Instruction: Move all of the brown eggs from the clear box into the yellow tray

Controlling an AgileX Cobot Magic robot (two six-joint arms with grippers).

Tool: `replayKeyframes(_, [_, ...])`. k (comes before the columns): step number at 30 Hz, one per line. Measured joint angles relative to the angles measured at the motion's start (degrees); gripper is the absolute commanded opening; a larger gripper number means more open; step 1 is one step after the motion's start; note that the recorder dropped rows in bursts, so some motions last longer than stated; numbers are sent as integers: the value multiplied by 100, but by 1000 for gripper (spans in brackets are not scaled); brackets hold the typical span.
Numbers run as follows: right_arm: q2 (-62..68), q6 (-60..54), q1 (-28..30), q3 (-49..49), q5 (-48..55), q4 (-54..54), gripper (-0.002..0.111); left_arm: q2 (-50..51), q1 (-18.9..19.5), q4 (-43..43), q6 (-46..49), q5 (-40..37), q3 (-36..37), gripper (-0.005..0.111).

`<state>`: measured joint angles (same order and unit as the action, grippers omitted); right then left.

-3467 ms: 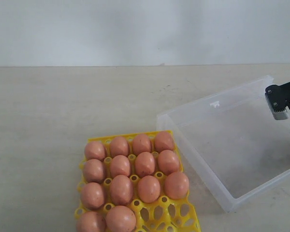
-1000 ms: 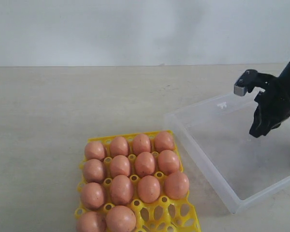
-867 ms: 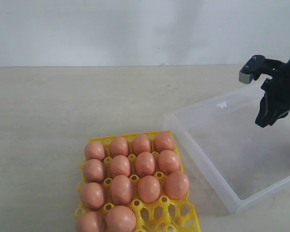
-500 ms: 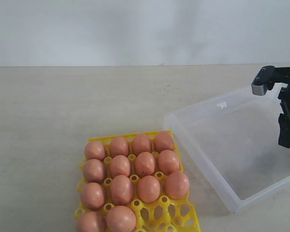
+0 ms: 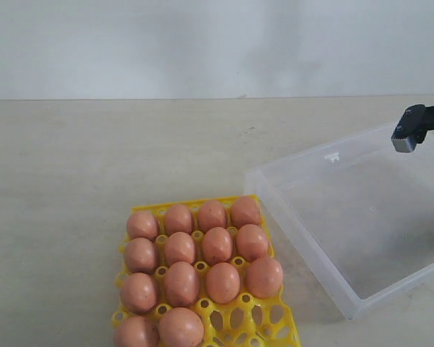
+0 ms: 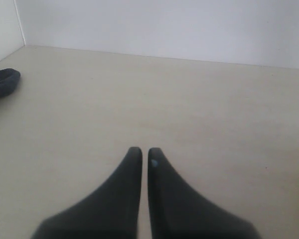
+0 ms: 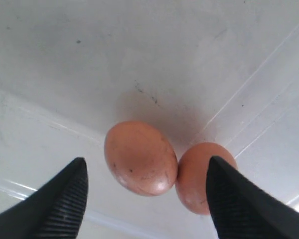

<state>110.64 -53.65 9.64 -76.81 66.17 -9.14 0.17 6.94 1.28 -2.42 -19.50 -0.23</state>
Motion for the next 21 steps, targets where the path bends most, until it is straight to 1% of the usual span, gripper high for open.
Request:
replayKeyframes(10, [283, 42, 0, 0, 173, -111, 59, 0, 0, 0, 0, 0, 0, 4])
replayKeyframes(21, [653, 113, 0, 0, 327, -818, 59, 0, 0, 0, 0, 0, 0, 4])
